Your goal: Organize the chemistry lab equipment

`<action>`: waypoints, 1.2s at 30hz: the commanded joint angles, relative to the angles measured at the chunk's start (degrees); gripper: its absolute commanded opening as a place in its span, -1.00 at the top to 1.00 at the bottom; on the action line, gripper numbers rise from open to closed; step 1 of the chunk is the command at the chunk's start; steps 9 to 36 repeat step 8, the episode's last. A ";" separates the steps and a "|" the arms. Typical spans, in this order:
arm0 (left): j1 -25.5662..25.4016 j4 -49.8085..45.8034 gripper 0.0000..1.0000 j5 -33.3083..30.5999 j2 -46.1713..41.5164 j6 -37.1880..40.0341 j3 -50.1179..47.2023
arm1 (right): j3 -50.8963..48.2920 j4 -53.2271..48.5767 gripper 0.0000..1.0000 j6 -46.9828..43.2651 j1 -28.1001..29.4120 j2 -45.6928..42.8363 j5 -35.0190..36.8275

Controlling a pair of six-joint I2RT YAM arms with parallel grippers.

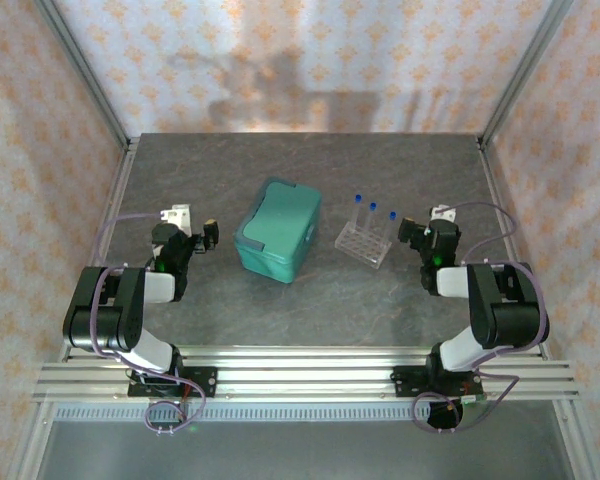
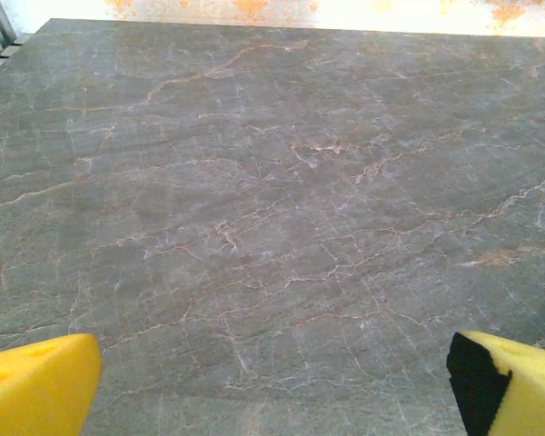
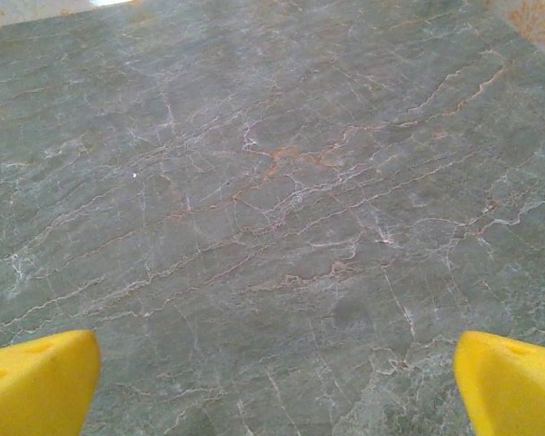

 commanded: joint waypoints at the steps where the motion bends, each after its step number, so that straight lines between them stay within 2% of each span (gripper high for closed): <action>1: -0.17 2.19 -0.99 -1.18 0.23 -0.20 0.69 | 0.57 1.49 -0.99 -0.57 0.31 -0.61 1.30; 36: -0.15 2.39 -0.99 -0.88 0.19 -0.05 0.60 | 0.32 2.08 -0.99 -0.57 0.31 -0.67 1.26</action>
